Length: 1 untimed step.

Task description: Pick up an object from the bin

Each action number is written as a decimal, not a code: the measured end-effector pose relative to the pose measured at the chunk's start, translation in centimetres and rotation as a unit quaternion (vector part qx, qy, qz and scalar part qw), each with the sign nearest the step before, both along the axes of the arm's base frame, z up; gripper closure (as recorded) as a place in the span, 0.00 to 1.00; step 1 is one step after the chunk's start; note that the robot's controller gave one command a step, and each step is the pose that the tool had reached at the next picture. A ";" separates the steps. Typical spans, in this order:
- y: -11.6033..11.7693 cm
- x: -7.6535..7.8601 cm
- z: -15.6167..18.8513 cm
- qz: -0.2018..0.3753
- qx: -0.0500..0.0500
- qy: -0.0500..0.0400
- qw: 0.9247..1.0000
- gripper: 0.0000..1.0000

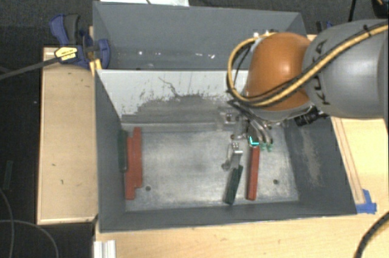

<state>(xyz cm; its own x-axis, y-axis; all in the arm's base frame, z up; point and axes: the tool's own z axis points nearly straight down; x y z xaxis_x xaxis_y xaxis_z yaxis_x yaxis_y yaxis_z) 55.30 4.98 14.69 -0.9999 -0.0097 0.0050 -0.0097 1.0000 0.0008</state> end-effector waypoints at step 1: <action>-7.7 -5.9 -7.8 0.248 0.000 -0.001 0.969 0.00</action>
Offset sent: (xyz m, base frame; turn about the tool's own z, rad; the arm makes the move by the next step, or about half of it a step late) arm -0.0582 -0.0745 -0.0769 -0.5048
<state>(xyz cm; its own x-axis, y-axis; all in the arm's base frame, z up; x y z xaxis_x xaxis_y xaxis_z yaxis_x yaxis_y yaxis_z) 49.40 -2.68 6.92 -0.8722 -0.4891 0.0021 -0.4891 0.8722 0.0003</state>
